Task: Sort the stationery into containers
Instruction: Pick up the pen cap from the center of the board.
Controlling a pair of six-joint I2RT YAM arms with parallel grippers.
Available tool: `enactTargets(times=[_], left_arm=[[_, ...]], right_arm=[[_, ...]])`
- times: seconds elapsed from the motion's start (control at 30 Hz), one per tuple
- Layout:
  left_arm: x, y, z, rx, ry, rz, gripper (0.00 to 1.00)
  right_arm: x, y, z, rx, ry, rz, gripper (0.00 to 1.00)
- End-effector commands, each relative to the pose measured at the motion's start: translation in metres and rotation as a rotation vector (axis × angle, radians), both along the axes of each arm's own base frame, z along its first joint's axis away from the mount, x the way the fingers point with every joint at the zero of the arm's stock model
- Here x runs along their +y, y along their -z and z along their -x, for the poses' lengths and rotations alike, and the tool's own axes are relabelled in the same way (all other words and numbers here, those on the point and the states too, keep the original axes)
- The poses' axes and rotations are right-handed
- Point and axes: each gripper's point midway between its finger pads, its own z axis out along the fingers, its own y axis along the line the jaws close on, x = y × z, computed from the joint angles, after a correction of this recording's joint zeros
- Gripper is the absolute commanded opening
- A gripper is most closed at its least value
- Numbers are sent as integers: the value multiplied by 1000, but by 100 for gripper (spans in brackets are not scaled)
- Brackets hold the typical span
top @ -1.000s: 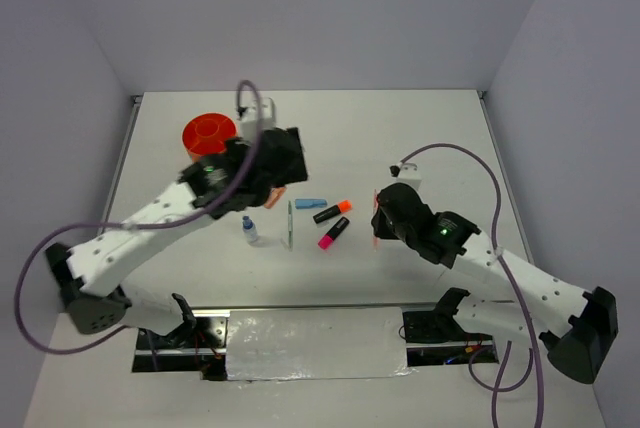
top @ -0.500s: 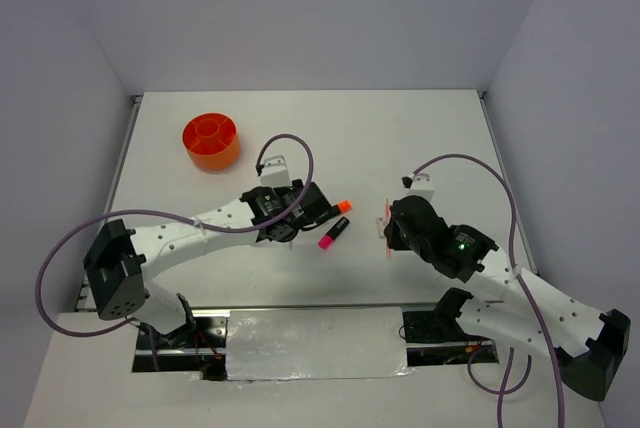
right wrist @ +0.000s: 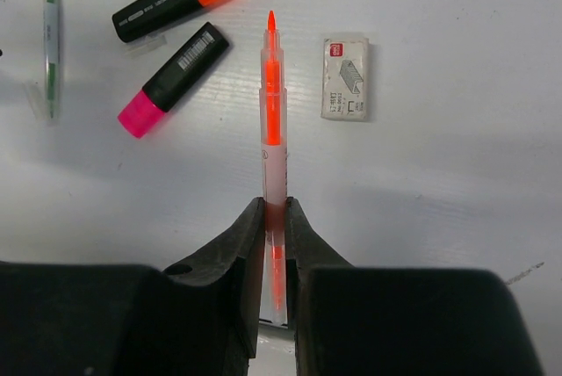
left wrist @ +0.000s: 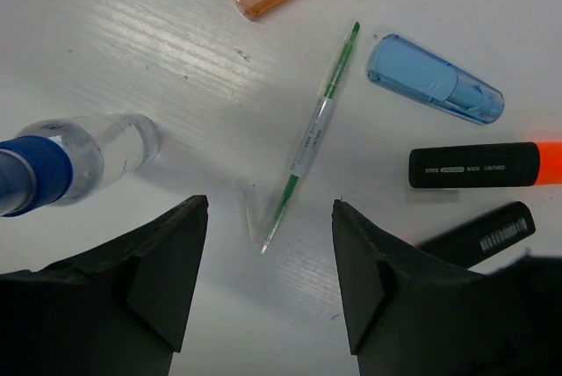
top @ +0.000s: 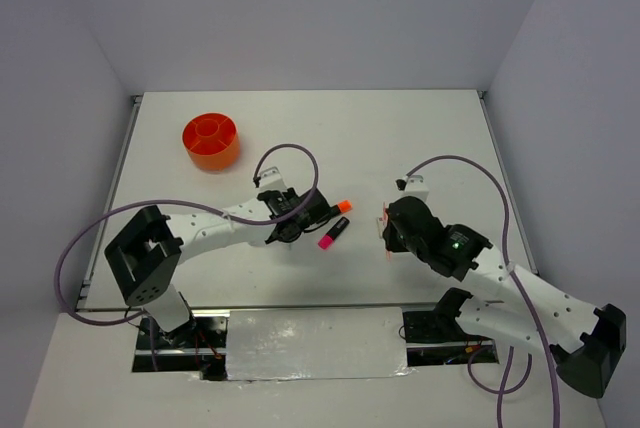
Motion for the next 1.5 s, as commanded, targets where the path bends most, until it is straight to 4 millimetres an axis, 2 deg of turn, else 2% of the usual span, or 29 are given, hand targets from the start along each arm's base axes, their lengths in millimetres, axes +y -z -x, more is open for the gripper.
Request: enactTargets(times=[0.0, 0.2, 0.27, 0.8, 0.9, 1.3, 1.47], left_arm=[[-2, 15, 1, 10, -39, 18, 70], [5, 26, 4, 13, -78, 17, 66], [9, 27, 3, 10, -93, 18, 59], [12, 61, 5, 81, -121, 3, 58], [12, 67, 10, 103, -123, 4, 53], [4, 73, 23, 129, -110, 18, 51], [3, 77, 28, 150, -118, 20, 38]], right_arm=[[7, 0, -4, -16, -23, -9, 0], [9, 7, -4, -3, -33, 3, 0], [10, 11, -4, 7, -37, 12, 0], [12, 22, -1, 28, -61, 21, 0], [13, 21, -1, 26, -63, 19, 0], [13, 23, -1, 32, -65, 17, 0], [13, 22, 1, 28, -69, 10, 0]])
